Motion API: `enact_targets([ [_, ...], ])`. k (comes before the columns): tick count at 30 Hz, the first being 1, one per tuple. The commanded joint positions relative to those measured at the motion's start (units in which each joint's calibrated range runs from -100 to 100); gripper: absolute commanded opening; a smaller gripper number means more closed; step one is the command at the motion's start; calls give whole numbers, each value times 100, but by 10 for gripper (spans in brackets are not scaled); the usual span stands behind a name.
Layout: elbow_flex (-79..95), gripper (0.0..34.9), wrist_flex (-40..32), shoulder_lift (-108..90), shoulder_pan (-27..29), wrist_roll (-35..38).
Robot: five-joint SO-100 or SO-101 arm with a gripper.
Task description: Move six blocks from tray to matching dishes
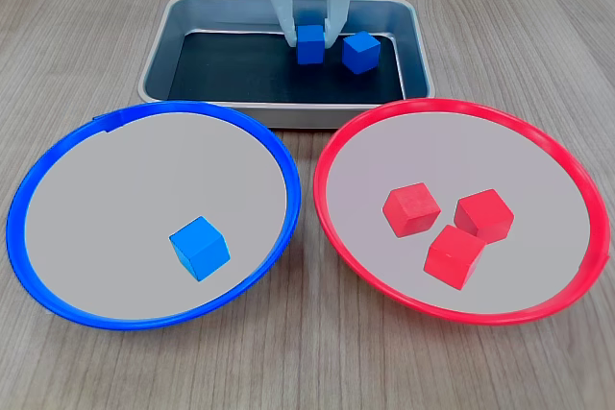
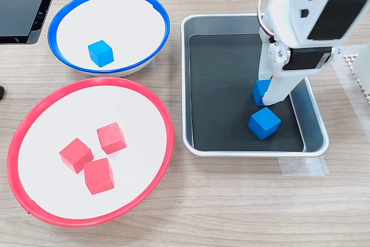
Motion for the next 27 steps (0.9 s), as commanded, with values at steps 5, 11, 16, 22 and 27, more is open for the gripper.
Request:
enact_targets([
  [5, -2835, 1, 2197, 413, 87, -581],
  [11, -6913, 0, 2197, 2792, 614, -2750],
  [16, -8715, 0, 1710, 4813, 1320, -2979],
  [22, -8297, 17, 678, 5368, 1640, -2481],
  [27, -7459, 221, 158, 5018, 1669, -2227],
])
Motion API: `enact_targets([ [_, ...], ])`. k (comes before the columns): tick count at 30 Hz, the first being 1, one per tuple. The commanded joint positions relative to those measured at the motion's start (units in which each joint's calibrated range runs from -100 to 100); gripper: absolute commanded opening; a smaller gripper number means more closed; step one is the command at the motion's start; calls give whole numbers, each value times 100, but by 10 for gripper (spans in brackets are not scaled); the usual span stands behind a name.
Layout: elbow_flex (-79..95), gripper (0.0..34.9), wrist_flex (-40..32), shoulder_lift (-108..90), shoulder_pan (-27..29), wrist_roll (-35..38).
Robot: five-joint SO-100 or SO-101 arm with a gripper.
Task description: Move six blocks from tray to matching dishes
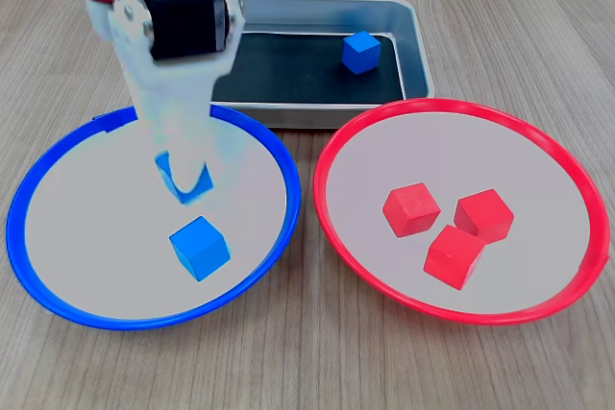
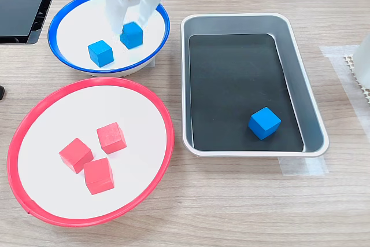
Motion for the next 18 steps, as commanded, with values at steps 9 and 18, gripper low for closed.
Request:
enact_targets([
  [9, 2484, 2, 634, -3031, -536, 112],
  [18, 6344, 11, 205, -5564, -2136, -864],
])
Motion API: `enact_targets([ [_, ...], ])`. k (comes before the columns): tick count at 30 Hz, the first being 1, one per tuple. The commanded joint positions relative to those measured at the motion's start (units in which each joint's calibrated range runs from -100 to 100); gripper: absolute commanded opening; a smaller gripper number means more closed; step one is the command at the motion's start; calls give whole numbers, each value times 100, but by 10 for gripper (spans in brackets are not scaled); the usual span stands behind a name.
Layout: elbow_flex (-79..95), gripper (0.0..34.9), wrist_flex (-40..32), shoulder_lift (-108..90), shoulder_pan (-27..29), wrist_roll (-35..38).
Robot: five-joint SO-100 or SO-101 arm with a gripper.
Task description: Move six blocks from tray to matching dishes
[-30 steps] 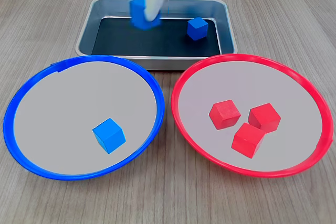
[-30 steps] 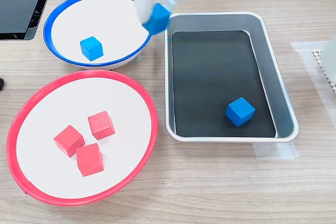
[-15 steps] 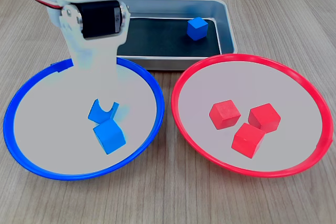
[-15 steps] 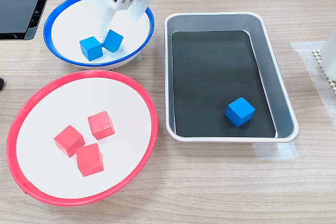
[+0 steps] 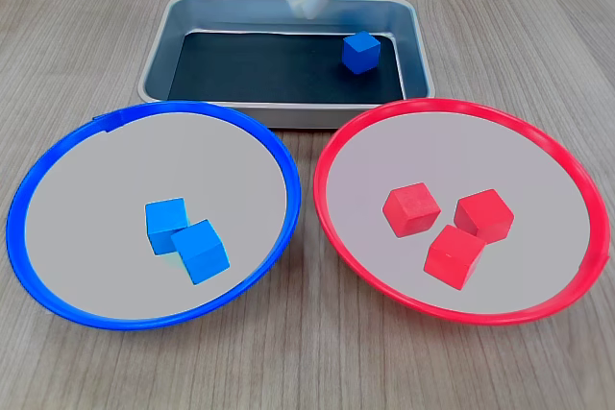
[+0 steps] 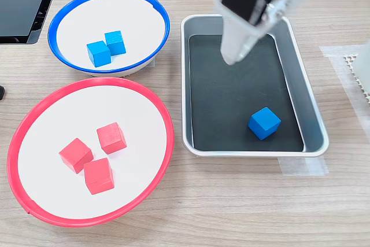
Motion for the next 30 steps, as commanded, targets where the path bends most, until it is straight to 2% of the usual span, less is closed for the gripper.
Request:
enact_targets([
  [1, 964, 53, -318, -653, -526, -596],
  [5, 1237, 180, -326, -705, -968, -987],
  [9, 1300, 243, -359, -619, -1137, -1197],
  [10, 1328, 243, -359, -611, -1166, -1197],
  [17, 1610, 192, -442, -423, -1279, -1045],
  [23, 1810, 186, -805, -304, -1250, -987],
  [26, 1874, 171, -1020, -108, -1260, -928],
  [28, 1856, 144, -1193, 89, -1241, -884],
  [29, 1819, 96, -1267, 182, -1231, -850],
  [30, 1783, 6, -1317, 259, -1231, -816],
])
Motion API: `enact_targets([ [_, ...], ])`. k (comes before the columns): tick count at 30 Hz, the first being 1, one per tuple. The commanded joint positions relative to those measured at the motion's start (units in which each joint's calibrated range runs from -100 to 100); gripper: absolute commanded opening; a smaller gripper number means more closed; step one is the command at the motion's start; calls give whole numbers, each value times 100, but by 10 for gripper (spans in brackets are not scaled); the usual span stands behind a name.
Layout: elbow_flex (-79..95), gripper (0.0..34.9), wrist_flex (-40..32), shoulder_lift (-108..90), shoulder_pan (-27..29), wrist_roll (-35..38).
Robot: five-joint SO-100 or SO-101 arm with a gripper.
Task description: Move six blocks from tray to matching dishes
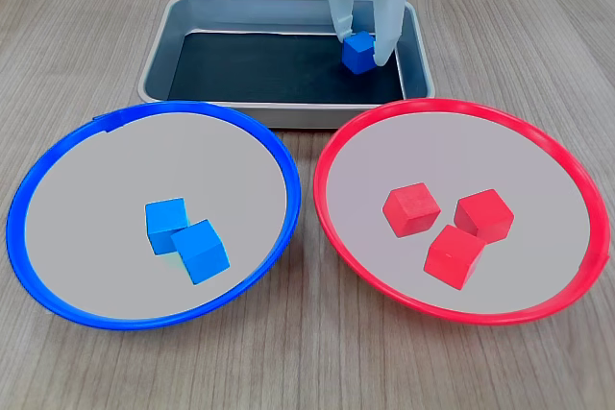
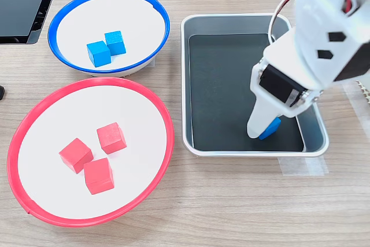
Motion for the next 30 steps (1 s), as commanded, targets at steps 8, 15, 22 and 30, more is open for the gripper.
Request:
enact_targets([
  [8, -2772, 1, 1270, 327, 1060, -49],
  [15, -5567, 0, 742, 2144, 2603, -1377],
  [22, -7123, 0, 73, 4157, 2989, -1617],
  [30, -6222, 182, -694, 3961, 3027, -1231],
])
